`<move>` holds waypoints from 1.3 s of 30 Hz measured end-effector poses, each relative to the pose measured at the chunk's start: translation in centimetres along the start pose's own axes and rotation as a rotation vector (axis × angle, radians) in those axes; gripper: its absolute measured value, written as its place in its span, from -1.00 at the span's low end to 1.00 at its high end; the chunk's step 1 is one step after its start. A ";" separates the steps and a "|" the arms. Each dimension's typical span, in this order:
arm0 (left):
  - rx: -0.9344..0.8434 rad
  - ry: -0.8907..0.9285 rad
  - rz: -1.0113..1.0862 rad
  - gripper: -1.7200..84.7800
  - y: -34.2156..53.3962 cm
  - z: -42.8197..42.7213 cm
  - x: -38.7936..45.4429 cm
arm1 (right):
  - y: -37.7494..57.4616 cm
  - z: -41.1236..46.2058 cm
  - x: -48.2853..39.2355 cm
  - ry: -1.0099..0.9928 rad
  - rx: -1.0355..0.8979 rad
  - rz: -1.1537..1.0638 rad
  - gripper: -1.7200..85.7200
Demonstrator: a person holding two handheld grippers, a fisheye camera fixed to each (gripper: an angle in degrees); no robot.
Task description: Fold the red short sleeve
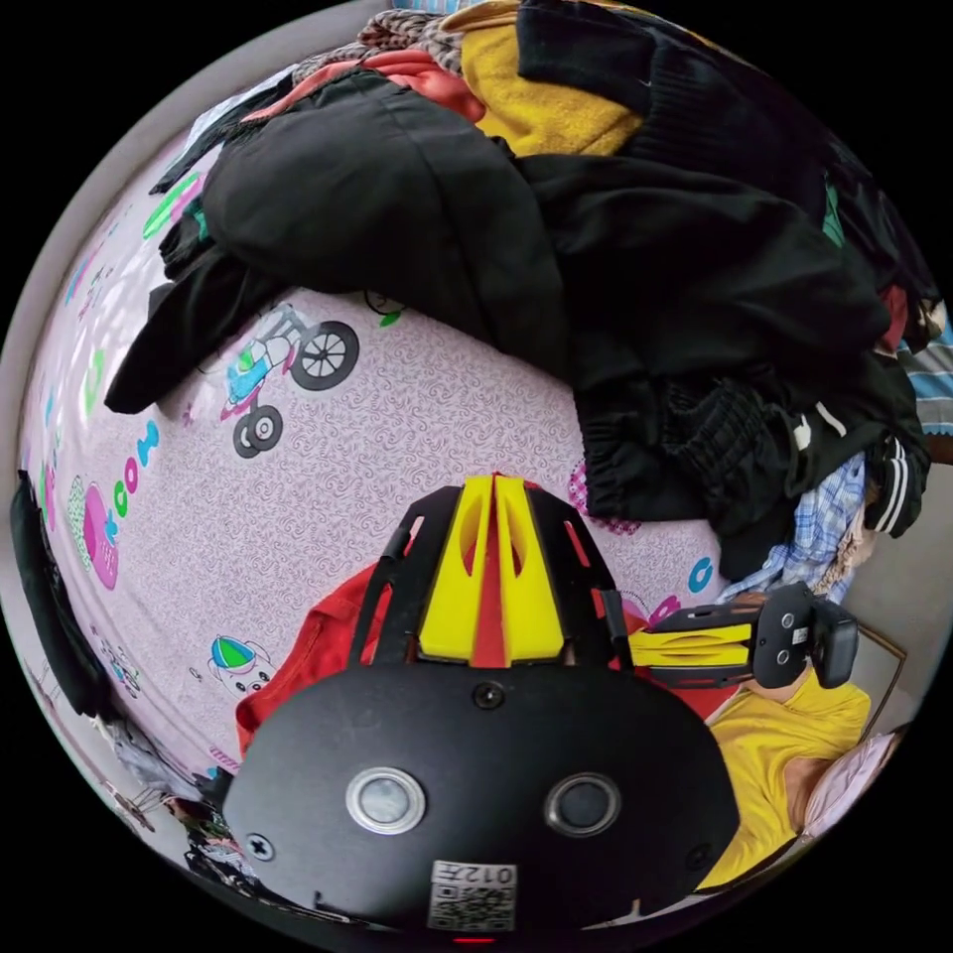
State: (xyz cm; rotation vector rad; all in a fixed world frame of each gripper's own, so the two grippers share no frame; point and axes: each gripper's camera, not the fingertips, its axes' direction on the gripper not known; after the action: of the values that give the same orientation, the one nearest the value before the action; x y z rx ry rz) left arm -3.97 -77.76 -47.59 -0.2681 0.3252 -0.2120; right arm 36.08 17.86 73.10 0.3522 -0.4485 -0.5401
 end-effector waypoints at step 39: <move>0.490 -0.053 -0.578 -0.96 55.7 8.5 -13.1 | -5.1 4.9 -14.0 0.119 -0.006 -0.172 -0.94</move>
State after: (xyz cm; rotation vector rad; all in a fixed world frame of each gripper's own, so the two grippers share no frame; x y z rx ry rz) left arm -4.23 -20.06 -52.38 0.1259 0.1277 -0.8391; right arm 20.85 20.60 70.67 0.4169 -0.3027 -0.6836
